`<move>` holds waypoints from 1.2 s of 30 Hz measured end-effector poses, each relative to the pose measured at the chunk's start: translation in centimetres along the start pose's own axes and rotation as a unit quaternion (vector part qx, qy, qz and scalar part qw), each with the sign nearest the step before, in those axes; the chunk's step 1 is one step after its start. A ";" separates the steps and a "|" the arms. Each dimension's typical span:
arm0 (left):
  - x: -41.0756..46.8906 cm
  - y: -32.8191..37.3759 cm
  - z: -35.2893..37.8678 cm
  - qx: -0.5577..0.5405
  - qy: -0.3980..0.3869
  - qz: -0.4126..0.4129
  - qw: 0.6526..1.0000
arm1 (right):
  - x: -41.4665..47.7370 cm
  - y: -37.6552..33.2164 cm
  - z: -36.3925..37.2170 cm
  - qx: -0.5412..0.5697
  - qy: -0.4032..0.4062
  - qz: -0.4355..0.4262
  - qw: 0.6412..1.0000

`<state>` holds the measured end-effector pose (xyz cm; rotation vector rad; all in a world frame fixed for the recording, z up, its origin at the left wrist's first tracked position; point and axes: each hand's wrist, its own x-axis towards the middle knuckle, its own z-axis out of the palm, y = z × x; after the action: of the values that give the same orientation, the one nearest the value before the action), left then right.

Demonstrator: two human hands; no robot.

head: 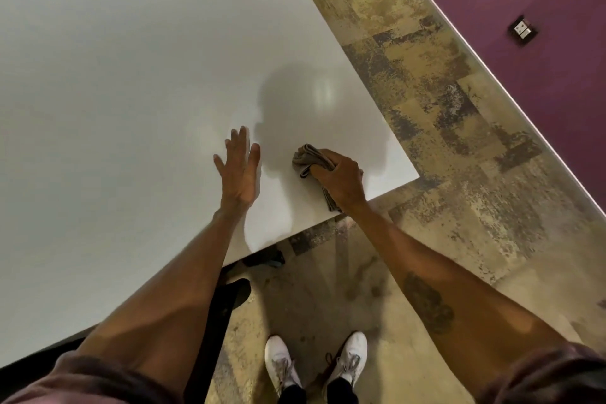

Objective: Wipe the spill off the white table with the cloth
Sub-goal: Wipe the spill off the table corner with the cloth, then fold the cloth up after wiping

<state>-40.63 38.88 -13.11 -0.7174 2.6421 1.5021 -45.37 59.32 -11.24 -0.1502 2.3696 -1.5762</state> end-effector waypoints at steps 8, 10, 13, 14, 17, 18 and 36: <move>-3.4 0.1 -4.4 0.005 -0.060 -0.025 0.998 | -7.1 -1.6 5.7 0.051 -0.013 0.049 0.997; -4.4 0.0 -5.6 0.036 -0.084 -0.035 0.995 | -9.0 -2.3 7.4 0.060 -0.022 0.057 0.996; -6.8 -0.5 -7.7 0.029 -0.090 -0.057 0.994 | -10.5 -3.8 9.3 0.077 -0.020 0.093 0.993; -7.6 -0.7 -8.5 0.018 -0.081 -0.060 0.995 | -10.7 -4.6 9.7 0.085 -0.014 0.107 0.990; -10.0 -1.2 -11.5 0.034 -0.044 -0.066 0.996 | -11.0 -7.3 10.9 0.098 -0.003 0.148 0.984; -10.6 -1.4 -12.6 0.051 -0.030 -0.065 0.996 | -11.2 -8.2 11.4 0.093 -0.003 0.152 0.984; -21.4 -3.1 -25.1 0.147 0.094 -0.025 0.984 | -13.7 -23.0 24.1 -0.051 -0.031 0.135 0.989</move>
<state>-15.12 25.15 2.94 -0.9294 2.8675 1.0432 -26.90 32.27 3.67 0.0977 2.3090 -1.3088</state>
